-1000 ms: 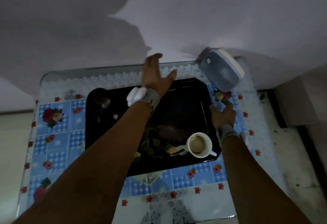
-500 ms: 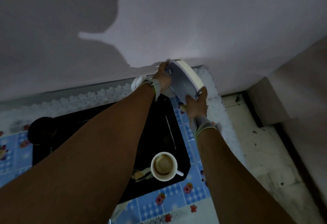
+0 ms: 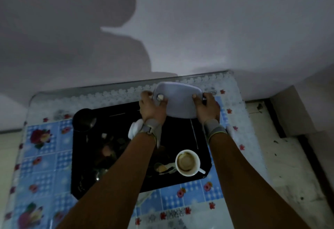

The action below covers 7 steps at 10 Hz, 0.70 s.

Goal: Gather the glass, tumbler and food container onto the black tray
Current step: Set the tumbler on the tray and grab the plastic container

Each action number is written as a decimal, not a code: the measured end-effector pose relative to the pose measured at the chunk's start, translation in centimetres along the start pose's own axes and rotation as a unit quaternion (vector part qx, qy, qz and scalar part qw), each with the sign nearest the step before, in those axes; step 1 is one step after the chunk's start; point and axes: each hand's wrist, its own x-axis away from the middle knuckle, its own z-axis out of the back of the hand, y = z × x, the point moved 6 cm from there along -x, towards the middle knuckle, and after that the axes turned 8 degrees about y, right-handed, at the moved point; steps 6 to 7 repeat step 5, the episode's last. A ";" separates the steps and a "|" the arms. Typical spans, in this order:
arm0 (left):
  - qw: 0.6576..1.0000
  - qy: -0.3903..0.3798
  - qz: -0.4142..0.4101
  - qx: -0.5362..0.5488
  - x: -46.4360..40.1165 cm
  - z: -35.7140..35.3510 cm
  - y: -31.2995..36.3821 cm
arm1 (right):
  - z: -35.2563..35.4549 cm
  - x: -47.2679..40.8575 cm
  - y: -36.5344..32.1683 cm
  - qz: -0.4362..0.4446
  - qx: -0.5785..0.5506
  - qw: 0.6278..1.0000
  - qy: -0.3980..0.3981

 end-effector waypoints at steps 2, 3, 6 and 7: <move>0.987 0.013 0.159 0.011 0.4 2.8 -6.2 | -4.9 1.0 -0.7 0.025 0.099 0.990 -0.092; 0.986 0.011 0.163 0.015 0.1 3.0 -7.2 | -5.8 1.3 0.1 0.014 0.123 0.989 -0.086; 0.986 0.015 0.160 -0.040 0.1 3.0 -7.9 | -6.7 1.7 1.2 -0.017 0.138 0.988 -0.068; 0.986 0.015 0.160 -0.040 0.1 3.0 -7.9 | -6.7 1.7 1.2 -0.017 0.138 0.988 -0.068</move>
